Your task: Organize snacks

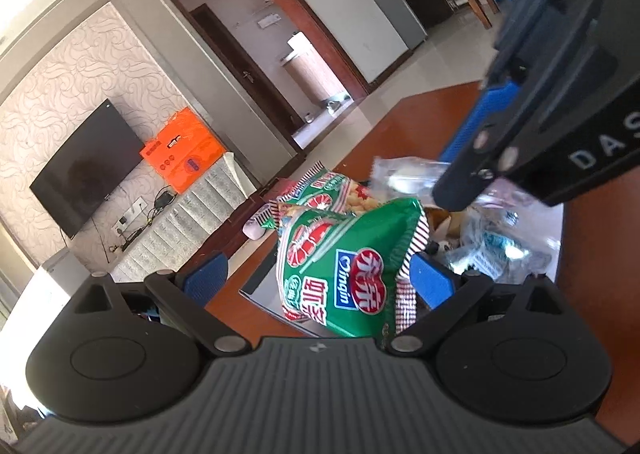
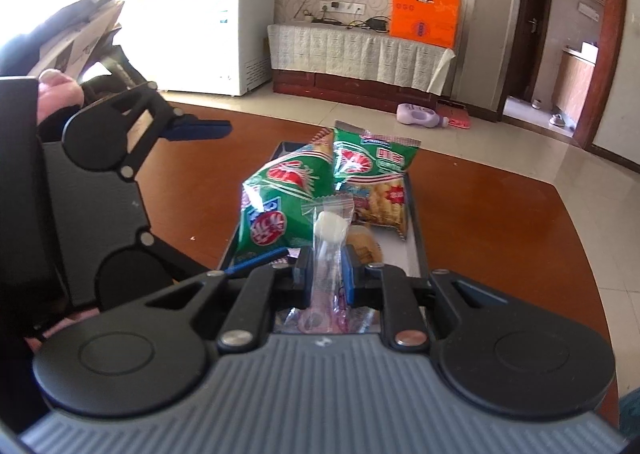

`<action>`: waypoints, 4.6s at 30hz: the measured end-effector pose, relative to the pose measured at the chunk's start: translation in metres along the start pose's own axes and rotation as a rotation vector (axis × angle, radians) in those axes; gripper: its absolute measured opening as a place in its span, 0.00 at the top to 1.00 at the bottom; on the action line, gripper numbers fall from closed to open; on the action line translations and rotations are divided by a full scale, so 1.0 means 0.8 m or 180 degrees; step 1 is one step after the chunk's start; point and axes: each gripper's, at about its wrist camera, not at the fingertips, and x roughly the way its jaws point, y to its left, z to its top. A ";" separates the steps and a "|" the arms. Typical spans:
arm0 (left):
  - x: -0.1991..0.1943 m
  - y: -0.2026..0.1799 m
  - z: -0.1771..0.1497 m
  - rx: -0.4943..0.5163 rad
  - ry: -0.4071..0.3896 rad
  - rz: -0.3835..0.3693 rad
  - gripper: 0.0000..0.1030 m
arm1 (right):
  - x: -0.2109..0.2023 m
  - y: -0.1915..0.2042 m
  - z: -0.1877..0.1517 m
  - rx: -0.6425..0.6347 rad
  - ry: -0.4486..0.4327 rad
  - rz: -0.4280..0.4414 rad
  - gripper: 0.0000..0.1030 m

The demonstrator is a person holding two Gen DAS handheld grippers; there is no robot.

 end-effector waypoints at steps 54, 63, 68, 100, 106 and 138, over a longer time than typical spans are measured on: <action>-0.086 -0.027 0.020 -0.0103 -0.0029 0.0034 0.01 | -0.059 -0.022 -0.028 0.0783 -0.0252 -0.0342 0.50; -0.134 -0.040 0.030 -0.0911 0.0093 0.0275 0.01 | -0.115 -0.007 -0.058 0.0851 -0.0492 -0.0646 0.36; -0.154 -0.034 0.023 -0.1188 0.0189 0.0422 0.01 | -0.141 0.010 -0.072 0.0701 -0.0536 -0.0736 0.36; -0.183 0.000 0.008 -0.1609 0.0108 0.0535 0.00 | -0.199 0.030 -0.124 0.0706 -0.0093 -0.0789 0.36; -0.186 0.004 0.007 -0.1829 0.0051 0.0569 0.00 | -0.196 0.022 -0.121 0.0683 -0.0089 -0.0800 0.36; -0.200 0.008 0.005 -0.1852 0.0028 0.0506 0.00 | -0.178 0.016 -0.118 0.0670 0.0047 -0.0802 0.36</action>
